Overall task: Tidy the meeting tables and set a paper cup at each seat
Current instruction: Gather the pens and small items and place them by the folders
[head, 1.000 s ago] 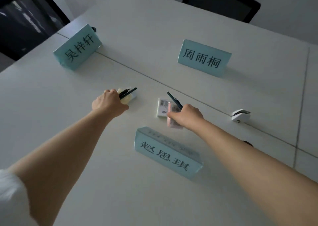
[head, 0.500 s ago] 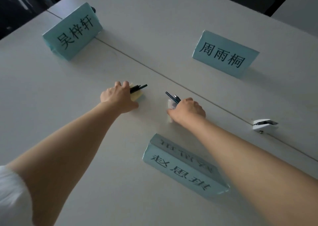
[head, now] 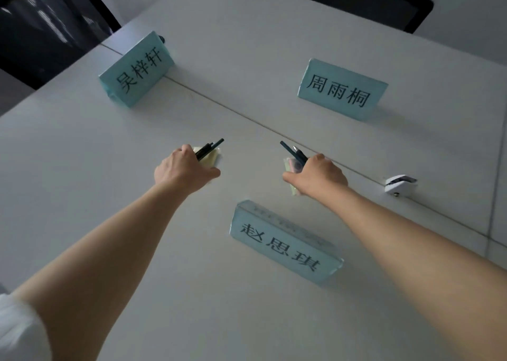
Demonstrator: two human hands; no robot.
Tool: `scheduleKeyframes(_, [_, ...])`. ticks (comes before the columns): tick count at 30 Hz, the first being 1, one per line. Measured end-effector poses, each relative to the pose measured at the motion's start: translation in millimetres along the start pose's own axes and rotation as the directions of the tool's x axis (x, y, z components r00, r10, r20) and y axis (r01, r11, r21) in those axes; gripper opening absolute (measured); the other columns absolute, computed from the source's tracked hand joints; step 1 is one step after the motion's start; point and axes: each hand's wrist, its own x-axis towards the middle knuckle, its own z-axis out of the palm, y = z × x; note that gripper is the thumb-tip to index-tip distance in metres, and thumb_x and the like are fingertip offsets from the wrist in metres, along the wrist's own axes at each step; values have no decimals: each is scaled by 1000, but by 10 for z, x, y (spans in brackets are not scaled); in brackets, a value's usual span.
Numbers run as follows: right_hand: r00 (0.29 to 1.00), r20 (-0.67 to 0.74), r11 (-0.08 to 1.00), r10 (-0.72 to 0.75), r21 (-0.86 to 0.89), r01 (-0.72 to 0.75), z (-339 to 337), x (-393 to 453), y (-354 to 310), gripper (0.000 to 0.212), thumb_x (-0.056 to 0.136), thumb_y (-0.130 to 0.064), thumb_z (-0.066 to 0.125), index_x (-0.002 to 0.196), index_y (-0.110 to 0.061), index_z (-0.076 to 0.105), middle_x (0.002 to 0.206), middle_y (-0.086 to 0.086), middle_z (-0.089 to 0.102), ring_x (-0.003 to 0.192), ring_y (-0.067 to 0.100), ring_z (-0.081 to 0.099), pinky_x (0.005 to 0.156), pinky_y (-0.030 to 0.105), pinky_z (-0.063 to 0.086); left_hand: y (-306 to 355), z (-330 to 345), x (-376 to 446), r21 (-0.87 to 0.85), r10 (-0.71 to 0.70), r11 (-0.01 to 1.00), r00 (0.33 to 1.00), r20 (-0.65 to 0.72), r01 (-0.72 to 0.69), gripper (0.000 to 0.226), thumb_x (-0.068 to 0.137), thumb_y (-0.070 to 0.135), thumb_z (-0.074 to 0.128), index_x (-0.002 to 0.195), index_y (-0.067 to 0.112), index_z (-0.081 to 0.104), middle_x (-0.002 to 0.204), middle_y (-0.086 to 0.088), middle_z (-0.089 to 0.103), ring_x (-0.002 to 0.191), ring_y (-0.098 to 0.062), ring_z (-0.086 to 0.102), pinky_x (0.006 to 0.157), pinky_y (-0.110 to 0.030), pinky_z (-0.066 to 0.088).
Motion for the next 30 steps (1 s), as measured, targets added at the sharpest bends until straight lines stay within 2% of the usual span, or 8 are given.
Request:
scheduleKeyframes(2, [1000,1,998,-6,60,6,-179,-161,67,68,70,-57,60,112,-5,49,104,10,62,98,31,62,69,30,42,6,-179,-238,-71,-40,997,999,1,40,51,65,53,68,97,17,52,78,-1,54,78,-28,56,62,-31,39])
scheduleKeyframes(5, [999,35,988,-29,152,23,-381,-487,181,69,68,-59,59,113,-7,51,93,6,55,89,29,58,69,30,42,-2,-360,-683,-174,-73,982,997,-3,72,49,63,57,65,89,17,55,76,-3,59,72,-25,58,55,-29,37])
scheduleKeyframes(9, [993,78,958,-89,281,64,-506,-1032,448,69,66,-62,58,110,-10,54,101,8,64,86,27,55,70,31,43,16,-417,-1429,-324,-89,941,996,30,94,44,66,56,63,82,16,54,73,-4,60,70,-25,60,55,-29,39])
scheduleKeyframes(14, [989,104,918,-107,393,58,-605,-2055,1033,62,70,-60,59,109,-12,54,99,6,64,87,27,57,72,32,45,62,-370,-2579,-504,-104,852,990,100,140,51,59,57,55,85,14,59,72,-4,59,67,-25,57,56,-28,39])
scheduleKeyframes(18, [992,115,896,-56,444,0,-510,-3017,1558,57,70,-59,60,106,-15,54,88,-1,64,88,24,61,74,32,49,20,-194,-3519,-568,-55,813,988,141,126,46,63,54,59,89,15,59,77,-4,62,69,-23,60,57,-28,42])
scheduleKeyframes(23, [984,155,871,87,468,-150,-38,-4187,2164,57,72,-58,60,111,-17,51,100,1,63,88,22,60,73,30,47,-201,125,-4545,-637,75,764,965,250,106,31,79,43,66,86,14,59,71,-2,57,59,-18,51,53,-27,38])
scheduleKeyframes(26, [969,168,826,182,508,-243,299,-4860,2476,56,74,-54,62,115,-16,52,101,2,62,90,23,60,73,30,46,-372,294,-5100,-607,156,793,944,292,57,32,78,43,66,88,12,60,71,-1,56,61,-19,52,54,-28,39])
scheduleKeyframes(30, [945,182,750,270,577,-325,578,-5592,2839,49,74,-50,62,105,-13,55,91,0,62,83,21,62,71,32,51,-537,451,-5672,-546,224,838,909,351,4,33,73,44,64,82,12,57,66,1,53,57,-19,51,52,-26,35])
